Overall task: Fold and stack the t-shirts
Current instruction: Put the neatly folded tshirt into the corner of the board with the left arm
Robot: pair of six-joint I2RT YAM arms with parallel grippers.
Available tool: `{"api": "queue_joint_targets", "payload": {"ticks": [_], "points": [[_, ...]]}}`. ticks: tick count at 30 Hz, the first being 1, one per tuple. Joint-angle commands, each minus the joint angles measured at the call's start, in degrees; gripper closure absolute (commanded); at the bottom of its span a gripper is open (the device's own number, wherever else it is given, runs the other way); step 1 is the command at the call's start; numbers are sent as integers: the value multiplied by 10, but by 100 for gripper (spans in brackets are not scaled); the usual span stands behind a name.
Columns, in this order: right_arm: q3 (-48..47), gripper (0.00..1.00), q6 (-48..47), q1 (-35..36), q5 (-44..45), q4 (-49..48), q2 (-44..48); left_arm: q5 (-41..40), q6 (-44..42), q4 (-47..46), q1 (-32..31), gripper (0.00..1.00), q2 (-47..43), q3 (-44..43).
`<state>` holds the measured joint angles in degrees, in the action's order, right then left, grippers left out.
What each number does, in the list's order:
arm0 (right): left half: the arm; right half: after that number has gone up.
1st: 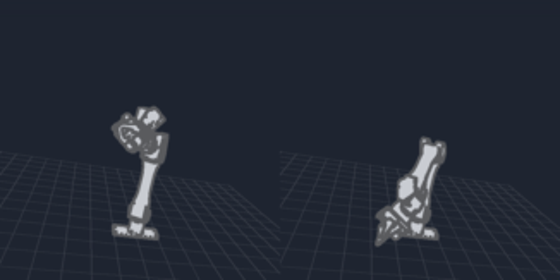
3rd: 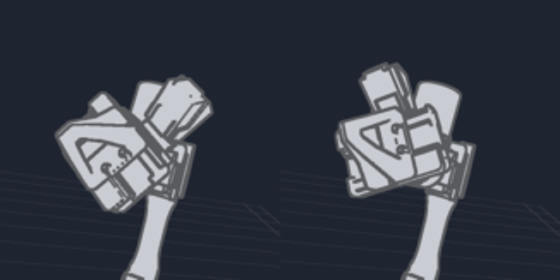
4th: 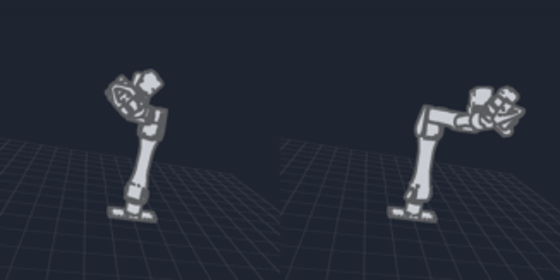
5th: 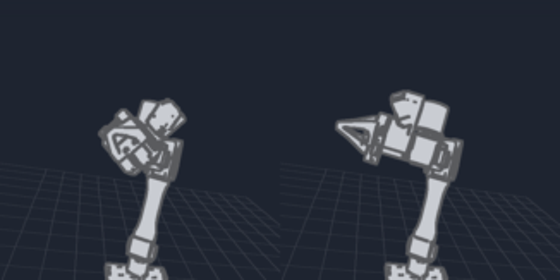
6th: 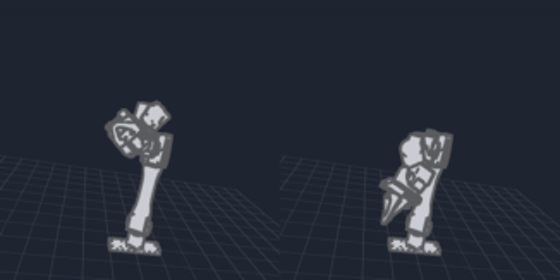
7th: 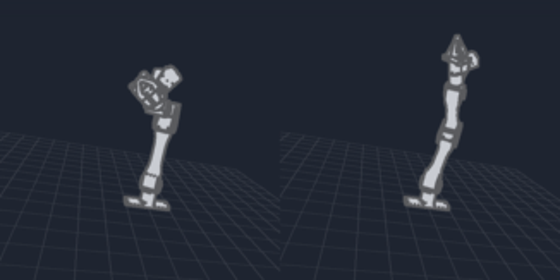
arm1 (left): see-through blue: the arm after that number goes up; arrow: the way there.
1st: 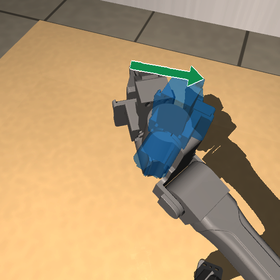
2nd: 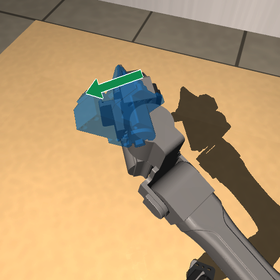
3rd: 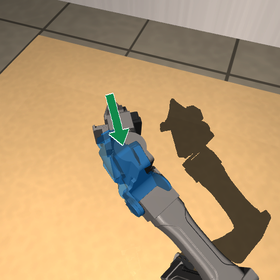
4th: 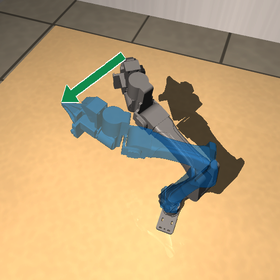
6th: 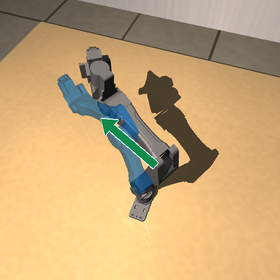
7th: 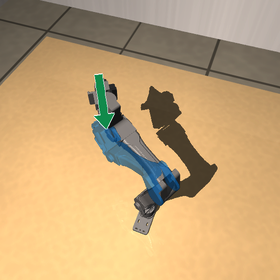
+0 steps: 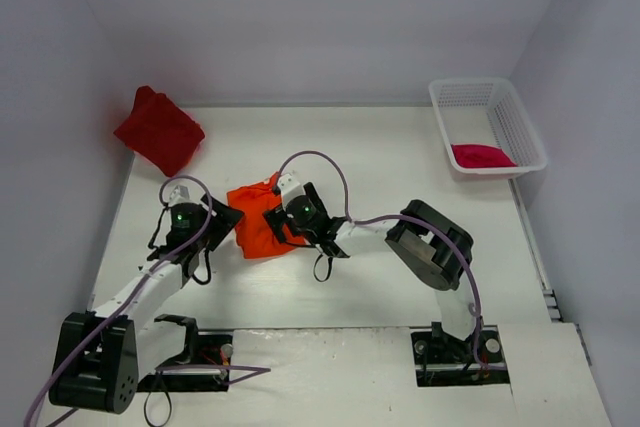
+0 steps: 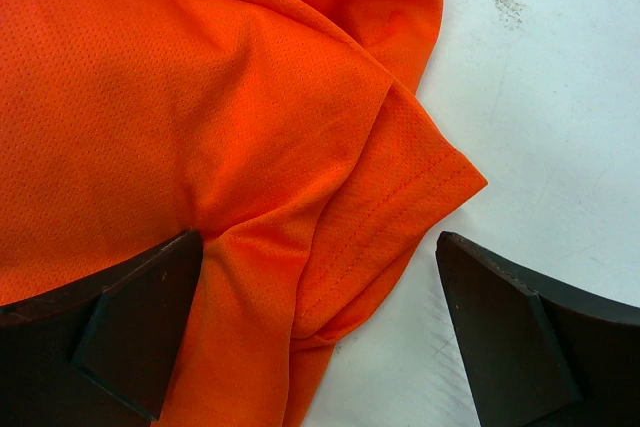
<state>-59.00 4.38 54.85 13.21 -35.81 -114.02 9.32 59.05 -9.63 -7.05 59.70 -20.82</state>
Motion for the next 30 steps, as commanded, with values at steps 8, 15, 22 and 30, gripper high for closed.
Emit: {"api": "queue_joint_targets", "payload": {"ticks": [8,15,22,30], "points": [[-11,0,-3,8,16,37,-14,22,10,-129,5,39,69,-13],[-20,0,-3,10,15,38,-19,22,4,-151,11,39,96,-2],[-24,0,-3,11,15,39,-24,26,-25,-123,23,39,93,-4],[-26,0,3,17,15,35,-34,29,-46,-116,30,39,111,-5]]}}
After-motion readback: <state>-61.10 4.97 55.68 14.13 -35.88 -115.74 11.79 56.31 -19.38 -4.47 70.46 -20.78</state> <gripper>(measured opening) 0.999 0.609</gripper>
